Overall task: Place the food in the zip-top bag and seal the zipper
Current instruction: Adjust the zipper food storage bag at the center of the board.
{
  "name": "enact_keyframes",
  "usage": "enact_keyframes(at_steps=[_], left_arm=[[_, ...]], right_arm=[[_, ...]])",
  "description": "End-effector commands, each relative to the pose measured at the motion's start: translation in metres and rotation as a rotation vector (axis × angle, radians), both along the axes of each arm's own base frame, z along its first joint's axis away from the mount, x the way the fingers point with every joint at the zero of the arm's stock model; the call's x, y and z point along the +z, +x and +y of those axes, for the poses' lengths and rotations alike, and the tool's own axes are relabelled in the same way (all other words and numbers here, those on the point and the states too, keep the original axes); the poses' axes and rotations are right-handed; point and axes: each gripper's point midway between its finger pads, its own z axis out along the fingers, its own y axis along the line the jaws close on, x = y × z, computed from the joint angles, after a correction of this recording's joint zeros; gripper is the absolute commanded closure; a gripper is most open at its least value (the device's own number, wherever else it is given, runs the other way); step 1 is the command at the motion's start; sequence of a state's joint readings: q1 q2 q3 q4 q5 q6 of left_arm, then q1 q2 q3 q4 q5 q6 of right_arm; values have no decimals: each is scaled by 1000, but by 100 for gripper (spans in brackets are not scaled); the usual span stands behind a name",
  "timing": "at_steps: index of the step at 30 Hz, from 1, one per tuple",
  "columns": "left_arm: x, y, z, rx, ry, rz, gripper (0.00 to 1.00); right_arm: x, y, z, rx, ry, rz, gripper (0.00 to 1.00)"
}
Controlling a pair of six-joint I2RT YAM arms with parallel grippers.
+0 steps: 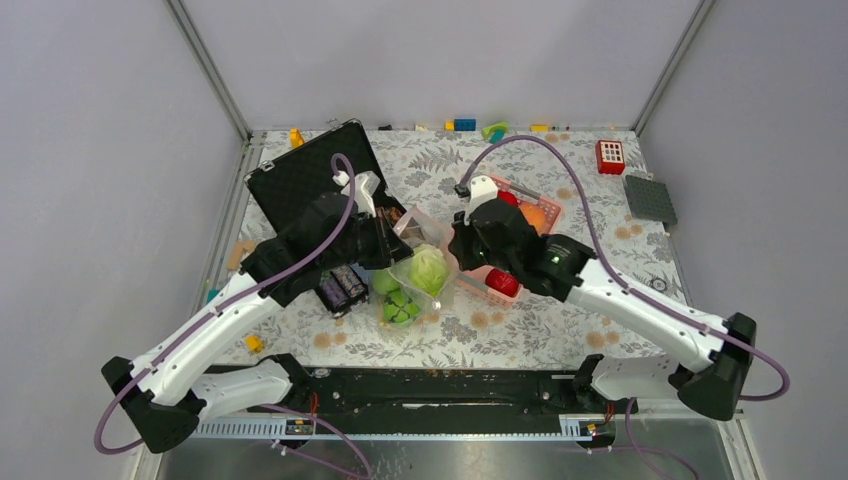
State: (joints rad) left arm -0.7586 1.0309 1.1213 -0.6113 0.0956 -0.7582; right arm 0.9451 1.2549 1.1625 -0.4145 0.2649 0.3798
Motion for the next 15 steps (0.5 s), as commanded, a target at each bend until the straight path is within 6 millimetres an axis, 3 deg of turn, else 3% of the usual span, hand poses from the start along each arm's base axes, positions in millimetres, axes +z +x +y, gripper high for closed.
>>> enact_keyframes(at_steps=[1,6,9,15], left_arm=[[13,1,19,74,45,-16,100],[11,-8,42,125,123,23,100],[21,-18,47,102,120,22,100],[19,-31,62,94,195,66,100]], right_arm=[[82,-32,14,224,177,-78,100],[105,-67,12,380,217,-40,100],[111,-80,6,430,209,-24,100],[108,-81,-7,412,164,-35,100]])
